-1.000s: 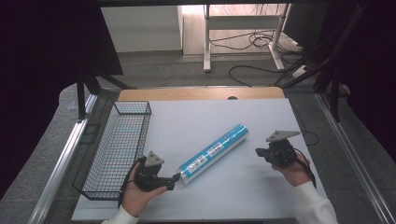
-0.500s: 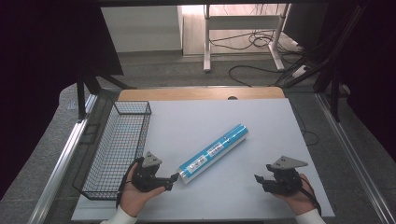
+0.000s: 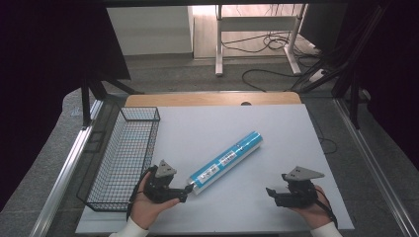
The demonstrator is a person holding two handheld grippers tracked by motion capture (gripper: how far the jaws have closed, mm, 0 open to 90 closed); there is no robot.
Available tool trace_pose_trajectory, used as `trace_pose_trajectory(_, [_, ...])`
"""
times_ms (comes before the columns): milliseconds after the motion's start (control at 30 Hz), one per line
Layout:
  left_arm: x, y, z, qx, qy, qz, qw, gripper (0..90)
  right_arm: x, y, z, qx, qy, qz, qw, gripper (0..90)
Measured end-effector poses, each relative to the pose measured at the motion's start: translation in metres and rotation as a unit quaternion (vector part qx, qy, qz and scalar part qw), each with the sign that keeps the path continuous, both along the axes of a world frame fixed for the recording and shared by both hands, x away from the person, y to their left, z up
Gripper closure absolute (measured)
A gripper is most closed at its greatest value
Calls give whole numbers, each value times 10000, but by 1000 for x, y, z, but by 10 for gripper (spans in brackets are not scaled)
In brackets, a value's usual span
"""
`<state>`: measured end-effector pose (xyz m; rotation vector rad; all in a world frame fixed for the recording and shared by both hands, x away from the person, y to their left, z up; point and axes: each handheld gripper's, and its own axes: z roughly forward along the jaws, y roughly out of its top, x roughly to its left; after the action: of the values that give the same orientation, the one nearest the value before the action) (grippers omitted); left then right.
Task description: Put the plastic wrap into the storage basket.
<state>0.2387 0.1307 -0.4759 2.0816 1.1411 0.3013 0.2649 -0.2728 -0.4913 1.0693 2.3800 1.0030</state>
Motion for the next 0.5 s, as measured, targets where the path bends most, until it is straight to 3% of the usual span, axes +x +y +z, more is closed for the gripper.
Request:
trace_pose_trajectory(267, [7, -12, 12, -68, 45, -201, 9998, 187, 4, -7, -1, 52, 0, -136, 9999, 241])
trace_pose_trajectory(500, [26, -36, 25, 130, 184, -428, 9988, 187, 7, -12, -1, 107, -23, -279, 9996, 243])
